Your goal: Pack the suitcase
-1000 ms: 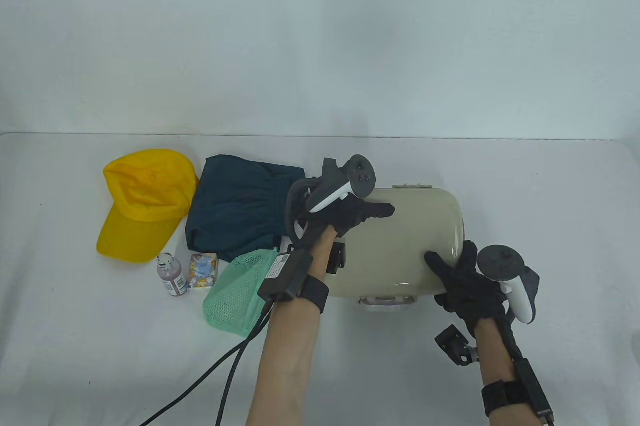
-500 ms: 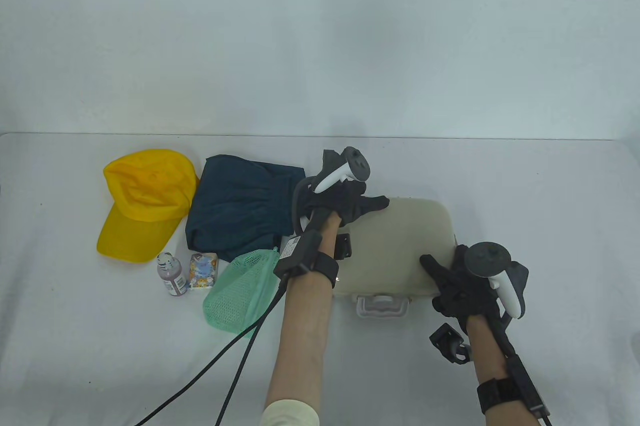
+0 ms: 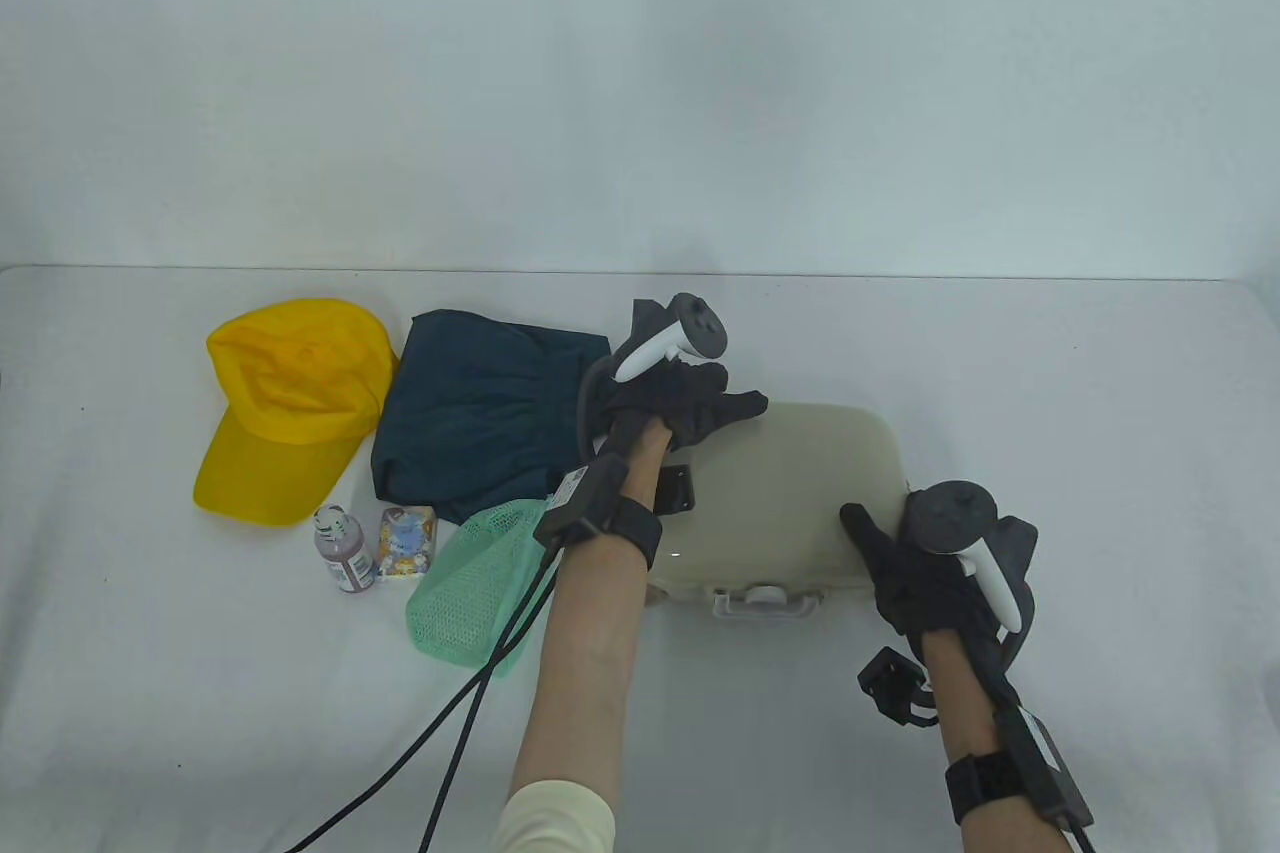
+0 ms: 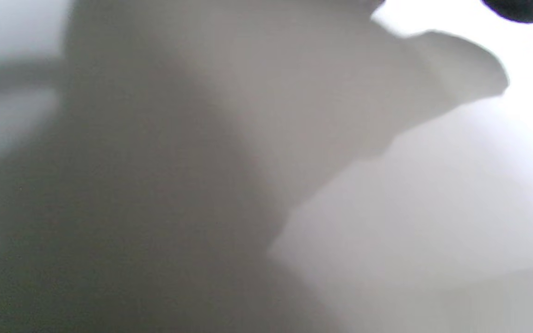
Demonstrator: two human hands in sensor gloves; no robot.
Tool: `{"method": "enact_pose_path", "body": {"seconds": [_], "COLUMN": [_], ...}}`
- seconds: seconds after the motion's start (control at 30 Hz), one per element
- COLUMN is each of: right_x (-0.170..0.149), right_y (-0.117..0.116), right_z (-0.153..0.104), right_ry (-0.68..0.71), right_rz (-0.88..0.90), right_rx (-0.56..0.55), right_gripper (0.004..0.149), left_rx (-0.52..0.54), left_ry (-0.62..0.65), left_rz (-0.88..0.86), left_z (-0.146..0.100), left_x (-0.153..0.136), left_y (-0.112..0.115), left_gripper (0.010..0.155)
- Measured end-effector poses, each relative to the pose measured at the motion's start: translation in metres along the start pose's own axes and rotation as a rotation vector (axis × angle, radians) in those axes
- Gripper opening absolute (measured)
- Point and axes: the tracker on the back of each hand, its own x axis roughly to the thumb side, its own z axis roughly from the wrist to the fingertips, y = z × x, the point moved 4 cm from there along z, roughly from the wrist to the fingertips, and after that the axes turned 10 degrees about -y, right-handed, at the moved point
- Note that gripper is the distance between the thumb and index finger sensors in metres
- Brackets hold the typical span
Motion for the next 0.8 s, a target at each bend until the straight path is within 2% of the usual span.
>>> {"method": "enact_pose_path", "body": {"seconds": [0.1,0.2,0.27,0.37,0.4,0.57,0.67,0.8], "right_x": [0.002,0.011,0.023,0.036,0.042,0.051,0.048,0.040], "right_y": [0.014,0.038,0.046,0.034,0.022,-0.022,-0.042,-0.065], "right_z": [-0.010,-0.035,-0.054,-0.065,-0.067,-0.064,-0.055,-0.047], "right_ry": [0.002,0.039,0.098,0.176,0.200,0.211,0.176,0.135], "right_rz": [-0.078,-0.148,-0.185,-0.167,-0.158,-0.188,-0.160,-0.029], "right_rx": [-0.040,-0.179,-0.193,-0.053,0.046,0.302,0.362,0.465], "right_gripper": [0.097,0.092,0.084,0.080,0.080,0.080,0.081,0.079], "left_rx": [0.033,0.063,0.044,0.040,0.044,0.059,0.020,0.001], "left_ry": [0.020,0.010,0.004,0.009,0.006,-0.018,-0.008,0.000], "left_rz": [0.044,0.094,0.095,0.051,0.035,0.040,-0.019,-0.036], "left_z": [-0.015,-0.025,-0.028,-0.032,-0.034,-0.037,-0.034,-0.032], "left_x": [-0.001,-0.009,-0.016,-0.025,-0.028,-0.040,-0.045,-0.046], "left_y": [-0.002,0.002,0.010,0.020,0.022,0.024,0.028,0.029], "left_gripper": [0.086,0.087,0.089,0.091,0.091,0.089,0.088,0.088]}}
